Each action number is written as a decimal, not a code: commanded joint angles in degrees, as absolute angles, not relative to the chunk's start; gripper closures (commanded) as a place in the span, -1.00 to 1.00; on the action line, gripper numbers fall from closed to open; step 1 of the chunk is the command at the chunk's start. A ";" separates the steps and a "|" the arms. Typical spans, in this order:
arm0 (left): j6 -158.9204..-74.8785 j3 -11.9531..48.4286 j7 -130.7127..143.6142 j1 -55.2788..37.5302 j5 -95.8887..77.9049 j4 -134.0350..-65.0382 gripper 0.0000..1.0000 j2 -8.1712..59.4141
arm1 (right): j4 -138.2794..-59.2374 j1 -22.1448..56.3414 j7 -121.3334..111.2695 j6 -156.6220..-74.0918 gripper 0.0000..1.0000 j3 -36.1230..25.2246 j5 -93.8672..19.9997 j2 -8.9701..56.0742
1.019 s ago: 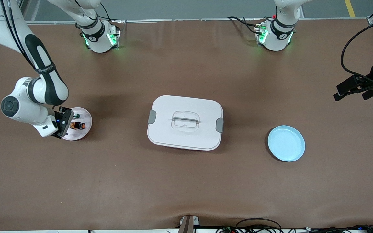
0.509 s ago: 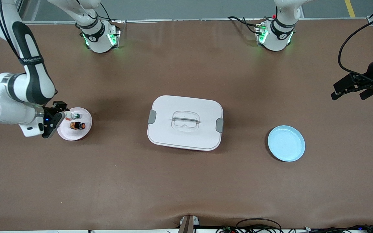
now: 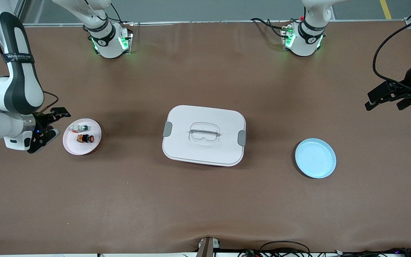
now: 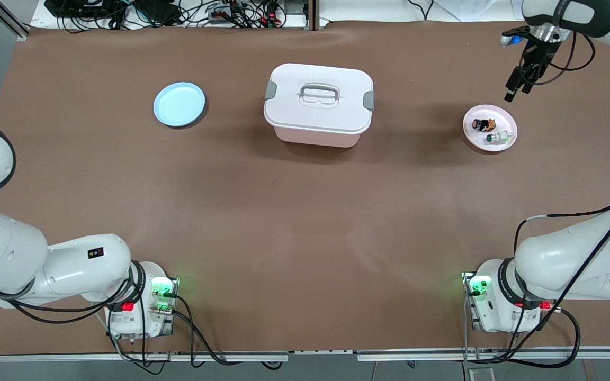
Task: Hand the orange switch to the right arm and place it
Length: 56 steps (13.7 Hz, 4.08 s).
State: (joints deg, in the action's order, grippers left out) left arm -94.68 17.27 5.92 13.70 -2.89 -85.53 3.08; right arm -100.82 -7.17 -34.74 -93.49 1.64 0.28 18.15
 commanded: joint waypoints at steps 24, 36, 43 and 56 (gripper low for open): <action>-93.52 5.10 5.27 1.58 -1.76 -84.64 -1.00 3.25 | -78.05 -1.67 3.71 -70.84 -1.00 1.76 0.26 17.05; -93.52 5.27 4.39 1.85 -1.58 -84.73 -1.00 2.64 | -76.11 -2.20 0.26 -70.14 -1.00 1.49 -2.98 12.31; -93.60 5.19 2.90 2.11 -1.58 -85.17 -1.00 2.20 | -76.20 -2.20 2.90 -67.17 -1.00 1.14 -4.48 11.60; -94.31 5.71 3.87 1.93 -0.09 -88.42 -1.00 0.18 | -86.66 -3.08 2.90 -77.96 -1.00 1.14 -3.96 4.04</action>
